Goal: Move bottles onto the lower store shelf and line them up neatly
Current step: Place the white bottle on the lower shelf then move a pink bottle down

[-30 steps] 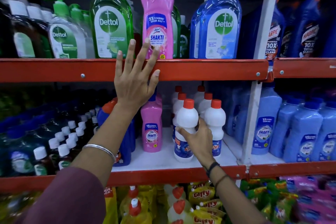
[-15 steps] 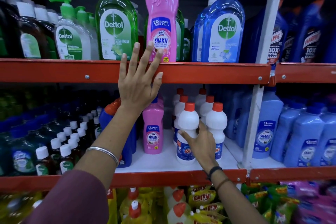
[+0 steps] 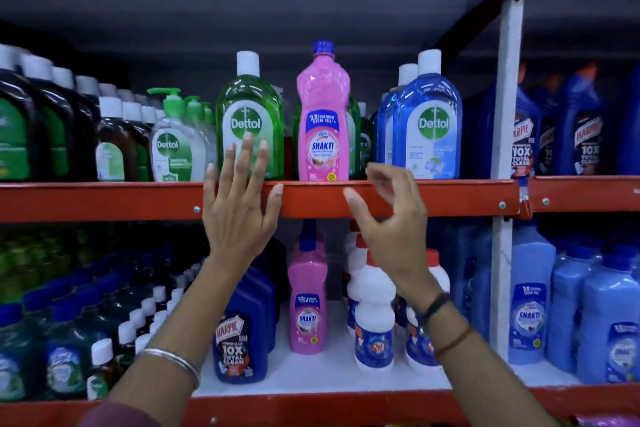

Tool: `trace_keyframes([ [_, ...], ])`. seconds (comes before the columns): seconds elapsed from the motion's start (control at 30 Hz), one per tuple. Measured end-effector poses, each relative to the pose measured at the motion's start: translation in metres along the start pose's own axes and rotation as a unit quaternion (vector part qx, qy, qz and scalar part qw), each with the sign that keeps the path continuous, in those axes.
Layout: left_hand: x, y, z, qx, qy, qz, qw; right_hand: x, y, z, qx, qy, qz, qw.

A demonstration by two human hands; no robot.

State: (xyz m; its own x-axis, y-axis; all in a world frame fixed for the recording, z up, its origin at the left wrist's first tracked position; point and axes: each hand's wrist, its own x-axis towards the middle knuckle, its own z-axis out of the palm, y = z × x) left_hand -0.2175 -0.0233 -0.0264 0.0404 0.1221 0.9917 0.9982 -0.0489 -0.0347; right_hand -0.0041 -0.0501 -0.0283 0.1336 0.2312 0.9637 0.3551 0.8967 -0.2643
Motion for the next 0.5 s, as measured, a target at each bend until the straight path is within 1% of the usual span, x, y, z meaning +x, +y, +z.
trace_keyframes([
  [0.07, 0.000, -0.009, -0.002, 0.013, -0.005, 0.003, 1.000, 0.030, -0.005, 0.015, 0.014, -0.031, 0.023, 0.999],
  [0.2, -0.001, -0.016, -0.001, 0.032, 0.005, 0.022, 0.999, 0.076, -0.003, 0.041, 0.011, -0.095, 0.124, 0.988],
  [0.27, -0.001, -0.017, 0.001, 0.038, 0.015, 0.022, 0.999, 0.088, 0.000, 0.046, 0.011, -0.117, 0.153, 0.981],
  [0.4, 0.000, -0.017, 0.003, 0.043, 0.019, 0.024, 0.999, 0.098, 0.000, 0.045, -0.008, -0.121, 0.169, 0.978],
  [0.5, 0.000, -0.017, 0.002, 0.047, 0.018, 0.027, 0.998, 0.096, -0.006, 0.038, 0.011, -0.092, 0.160, 0.983],
])
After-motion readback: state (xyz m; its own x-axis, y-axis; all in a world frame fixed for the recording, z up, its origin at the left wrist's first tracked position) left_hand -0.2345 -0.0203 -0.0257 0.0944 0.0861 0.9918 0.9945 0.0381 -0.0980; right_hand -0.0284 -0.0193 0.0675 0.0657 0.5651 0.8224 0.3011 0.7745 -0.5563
